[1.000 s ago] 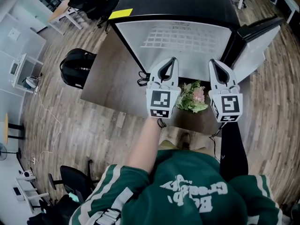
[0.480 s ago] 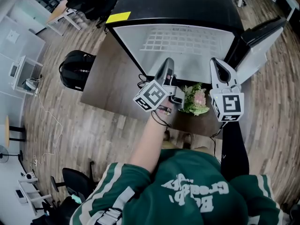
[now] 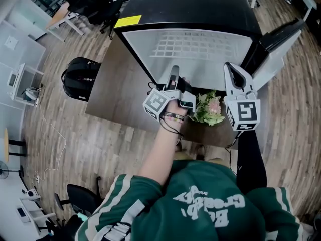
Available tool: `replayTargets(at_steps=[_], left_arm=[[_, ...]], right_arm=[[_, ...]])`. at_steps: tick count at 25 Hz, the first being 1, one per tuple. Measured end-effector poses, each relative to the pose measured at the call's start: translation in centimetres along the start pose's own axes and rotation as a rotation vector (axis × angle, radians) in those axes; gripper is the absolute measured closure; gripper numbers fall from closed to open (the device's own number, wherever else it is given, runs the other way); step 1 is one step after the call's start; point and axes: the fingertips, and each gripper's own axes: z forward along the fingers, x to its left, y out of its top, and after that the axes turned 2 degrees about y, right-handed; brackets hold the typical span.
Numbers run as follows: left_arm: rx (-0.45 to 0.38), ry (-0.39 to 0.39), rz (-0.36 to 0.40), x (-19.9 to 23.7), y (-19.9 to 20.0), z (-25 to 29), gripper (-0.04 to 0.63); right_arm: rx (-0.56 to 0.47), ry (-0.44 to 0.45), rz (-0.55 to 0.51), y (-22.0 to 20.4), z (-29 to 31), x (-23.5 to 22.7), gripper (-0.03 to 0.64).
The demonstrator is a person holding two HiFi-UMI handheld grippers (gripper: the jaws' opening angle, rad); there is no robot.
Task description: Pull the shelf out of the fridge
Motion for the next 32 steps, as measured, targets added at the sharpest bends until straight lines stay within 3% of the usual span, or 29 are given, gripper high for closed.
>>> replayTargets(at_steps=[2,8,9,10,16,32], left_arm=[[0.007,0.033,0.02,0.9,0.1,-0.2,0.578],[0.027,-0.046,0.036,-0.2,-0.3,0.6,0.576],[0.03,-0.048,0.039,-0.1,-0.4,0.7,0.54],[0.033,-0.046,0.045,0.1,-0.4,0.7,0.452],[0.018,-0.001,0.064,1.8,-0.4,1.6,0.327],[0.027,0.041,0.007,4.4,-0.6,6.0,0.319]], right_arm=[[0.004,-0.003,0.001,0.2,0.0,0.1,0.607],[0.008,-0.015,0.002,0.2,-0.1,0.3,0.607],[0.01,-0.015,0.001,0.2,-0.1,0.4,0.607],[0.011,-0.015,0.0,0.2,-0.2,0.5,0.607],[0.011,-0.024,-0.013,0.2,-0.6,0.4,0.607],[0.041,-0.059,-0.011,-0.5,0.2,-0.1,0.607]])
